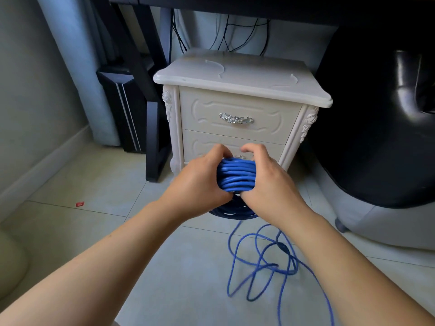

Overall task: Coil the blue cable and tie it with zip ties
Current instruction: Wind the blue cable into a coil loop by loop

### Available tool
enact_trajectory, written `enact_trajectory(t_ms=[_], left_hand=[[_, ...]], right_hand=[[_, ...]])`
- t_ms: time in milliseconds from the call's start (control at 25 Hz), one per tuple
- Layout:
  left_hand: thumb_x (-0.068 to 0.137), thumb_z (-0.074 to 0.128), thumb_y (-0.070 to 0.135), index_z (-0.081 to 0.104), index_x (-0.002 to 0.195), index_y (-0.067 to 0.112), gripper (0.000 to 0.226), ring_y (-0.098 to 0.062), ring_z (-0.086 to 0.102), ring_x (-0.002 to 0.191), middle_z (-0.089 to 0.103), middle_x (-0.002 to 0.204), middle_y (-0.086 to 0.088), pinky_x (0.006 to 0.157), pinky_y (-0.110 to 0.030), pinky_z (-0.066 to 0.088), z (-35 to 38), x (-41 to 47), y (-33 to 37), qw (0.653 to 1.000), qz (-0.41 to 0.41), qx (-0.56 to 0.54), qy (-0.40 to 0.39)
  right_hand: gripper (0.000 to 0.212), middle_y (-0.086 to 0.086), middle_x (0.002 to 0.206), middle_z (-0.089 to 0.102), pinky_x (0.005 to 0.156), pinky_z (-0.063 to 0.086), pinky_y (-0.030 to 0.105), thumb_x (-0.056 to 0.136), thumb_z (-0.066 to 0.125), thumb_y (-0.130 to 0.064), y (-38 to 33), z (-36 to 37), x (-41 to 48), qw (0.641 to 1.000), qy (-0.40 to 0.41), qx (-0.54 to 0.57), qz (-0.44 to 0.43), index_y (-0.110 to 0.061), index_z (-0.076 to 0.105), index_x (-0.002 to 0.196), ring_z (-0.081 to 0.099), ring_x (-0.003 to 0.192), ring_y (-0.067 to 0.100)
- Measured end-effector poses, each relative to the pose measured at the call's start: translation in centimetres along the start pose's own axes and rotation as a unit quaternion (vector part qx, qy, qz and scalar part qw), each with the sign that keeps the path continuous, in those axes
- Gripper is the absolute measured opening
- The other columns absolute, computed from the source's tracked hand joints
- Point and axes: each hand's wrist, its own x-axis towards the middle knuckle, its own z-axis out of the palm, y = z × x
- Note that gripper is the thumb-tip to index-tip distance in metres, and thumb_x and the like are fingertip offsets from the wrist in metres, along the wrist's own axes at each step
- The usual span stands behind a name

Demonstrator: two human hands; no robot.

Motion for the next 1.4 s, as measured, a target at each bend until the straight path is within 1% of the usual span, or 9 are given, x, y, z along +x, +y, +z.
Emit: enact_trajectory(t_ms=[240,400,520,760,840,960,1120,1280,1400], left_hand=[[0.068,0.071,0.0,0.055,0.1,0.026,0.044,0.0,0.062,0.066,0.065,0.078,0.013,0.058,-0.014,0.05,-0.5,0.5,-0.1,0.982,-0.073,-0.16,0.069],[0.068,0.071,-0.001,0.06,0.098,0.024,0.04,-0.01,0.06,0.065,0.065,0.073,0.009,0.064,-0.03,0.051,-0.8,1.3,-1.0,0.924,-0.152,-0.329,0.122],[0.063,0.068,0.004,0.059,0.099,0.015,0.039,-0.02,0.059,0.071,0.061,0.078,-0.002,0.073,-0.039,0.05,-0.8,1.6,-1.6,0.876,-0.181,-0.43,0.123],[0.068,0.063,0.002,0.053,0.092,0.01,0.028,-0.018,0.052,0.067,0.049,0.076,-0.009,0.064,-0.032,0.044,0.6,0.9,-1.0,0.814,-0.186,-0.545,0.076],[0.071,0.067,0.003,0.054,0.096,0.01,0.029,-0.019,0.057,0.072,0.054,0.077,-0.006,0.066,-0.03,0.048,0.7,0.6,-1.0,0.826,-0.182,-0.533,0.031],[0.064,0.082,0.019,0.052,0.122,0.013,0.066,-0.017,0.068,0.097,0.068,0.101,0.002,0.084,-0.032,0.055,-0.3,0.6,-1.7,0.875,-0.193,-0.44,-0.064],[0.059,0.088,0.037,0.042,0.14,0.04,0.093,0.005,0.048,0.126,0.055,0.135,0.013,0.1,-0.023,0.045,-1.0,0.7,-1.6,0.954,-0.118,-0.269,-0.053],[0.069,0.083,0.022,0.038,0.145,0.034,0.089,0.004,0.051,0.113,0.054,0.127,0.009,0.097,-0.008,0.039,-0.1,0.4,-0.4,0.996,0.008,-0.084,-0.039],[0.071,0.075,0.015,0.054,0.127,0.028,0.061,-0.004,0.063,0.085,0.067,0.097,0.01,0.076,-0.02,0.051,-0.1,0.2,0.1,0.997,-0.033,-0.068,-0.011]], right_hand=[[0.083,-0.012,0.107,0.06,0.077,0.047,0.018,0.07,0.077,-0.016,1.4,-1.5,0.6,0.98,0.001,0.191,0.063,-0.044,0.038,0.137,0.064,0.09,0.006],[0.071,-0.015,0.107,0.067,0.088,0.049,0.025,0.071,0.084,-0.022,3.0,-0.6,0.6,0.941,-0.013,0.315,0.124,-0.039,0.047,0.129,0.065,0.099,0.001],[0.064,-0.01,0.102,0.068,0.077,0.053,0.027,0.073,0.083,-0.021,2.3,0.5,0.8,0.905,0.003,0.396,0.154,-0.034,0.048,0.126,0.068,0.094,0.008],[0.064,0.006,0.1,0.067,0.086,0.055,0.043,0.063,0.081,-0.01,1.7,0.9,1.4,0.837,0.057,0.517,0.172,-0.024,0.056,0.12,0.067,0.094,0.024],[0.054,0.001,0.087,0.064,0.085,0.053,0.045,0.058,0.073,-0.006,2.1,0.9,1.6,0.851,0.098,0.487,0.17,-0.023,0.06,0.108,0.063,0.084,0.021],[0.049,-0.009,0.077,0.062,0.074,0.049,0.034,0.057,0.068,-0.002,2.5,0.1,1.7,0.867,0.142,0.449,0.162,-0.024,0.062,0.1,0.059,0.074,0.011],[0.05,-0.011,0.087,0.066,0.07,0.047,0.018,0.067,0.068,0.004,2.4,-0.9,1.3,0.943,0.122,0.285,0.125,-0.031,0.059,0.101,0.061,0.074,0.006],[0.061,-0.012,0.107,0.059,0.079,0.039,0.006,0.065,0.071,-0.002,1.4,-0.5,0.7,0.992,0.022,0.121,0.008,-0.036,0.059,0.114,0.055,0.093,0.003],[0.061,-0.016,0.107,0.055,0.075,0.037,0.005,0.067,0.069,-0.006,0.7,-0.4,0.5,0.996,0.006,0.085,-0.015,-0.039,0.053,0.116,0.053,0.091,0.003]])
